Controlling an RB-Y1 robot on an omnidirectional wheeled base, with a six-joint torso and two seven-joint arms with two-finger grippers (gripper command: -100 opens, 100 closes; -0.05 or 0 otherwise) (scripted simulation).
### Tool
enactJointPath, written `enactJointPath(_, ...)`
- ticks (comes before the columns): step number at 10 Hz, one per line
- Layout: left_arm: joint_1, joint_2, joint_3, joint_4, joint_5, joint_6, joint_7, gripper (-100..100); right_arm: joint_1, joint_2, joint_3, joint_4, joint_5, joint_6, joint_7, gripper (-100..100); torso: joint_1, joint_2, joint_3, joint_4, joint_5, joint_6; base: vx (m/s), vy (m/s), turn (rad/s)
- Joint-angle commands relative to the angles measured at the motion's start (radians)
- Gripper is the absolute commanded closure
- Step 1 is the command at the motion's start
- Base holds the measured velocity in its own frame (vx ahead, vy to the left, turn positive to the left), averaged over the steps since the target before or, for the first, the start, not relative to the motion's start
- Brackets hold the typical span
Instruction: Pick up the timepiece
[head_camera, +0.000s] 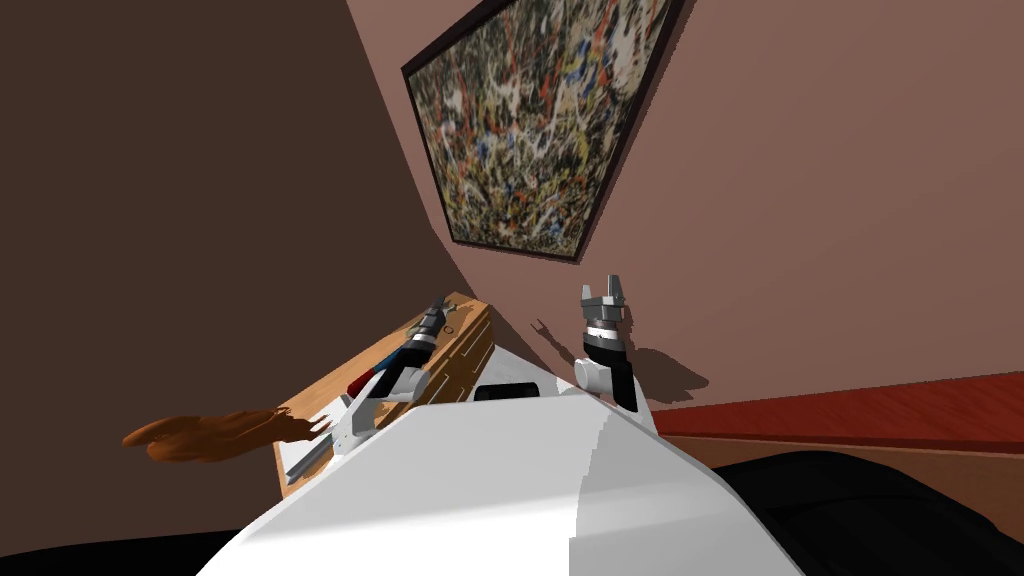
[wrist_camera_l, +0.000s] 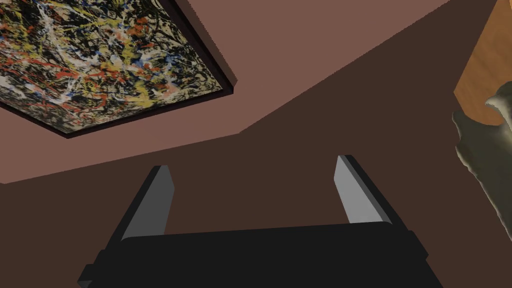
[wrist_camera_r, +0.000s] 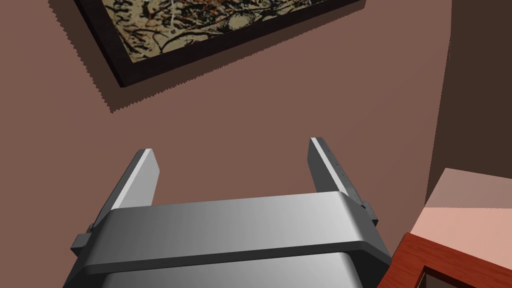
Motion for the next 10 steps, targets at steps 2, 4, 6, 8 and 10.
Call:
enactJointPath(2, -0.005, 0.031, 0.005, 0.011, 0.013, 0.057, 0.002, -100, 0.000, 0.000, 0.000, 0.000, 0.000, 0.000, 0.000, 0, 0.000, 0.000, 0.000, 0.000, 0.000, 0.000, -0.018, -0.008, -0.040)
enactJointPath(4, -0.012, 0.055, 0.009, 0.022, 0.024, 0.106, 0.002, -100, 0.000, 0.000, 0.000, 0.000, 0.000, 0.000, 0.000, 0, 0.000, 0.000, 0.000, 0.000, 0.000, 0.000, -0.019, -0.002, -0.035)
enactJointPath(6, -0.019, 0.078, 0.012, 0.034, 0.035, 0.156, 0.002, -100, 0.000, 0.000, 0.000, 0.000, 0.000, 0.000, 0.000, 0, 0.000, 0.000, 0.000, 0.000, 0.000, 0.000, -0.013, -0.004, -0.041)
enactJointPath(8, -0.026, 0.100, 0.016, 0.045, 0.046, 0.208, 0.000, -100, 0.000, 0.000, 0.000, 0.000, 0.000, 0.000, 0.000, 0, 0.000, -0.001, 0.000, 0.000, 0.000, 0.000, -0.009, -0.003, -0.039)
enactJointPath(10, -0.033, 0.121, 0.019, 0.058, 0.057, 0.261, -0.002, -100, 0.000, 0.000, 0.000, 0.000, 0.000, 0.000, 0.000, 0, 0.000, -0.001, 0.000, 0.000, 0.000, 0.000, -0.005, -0.001, -0.040)
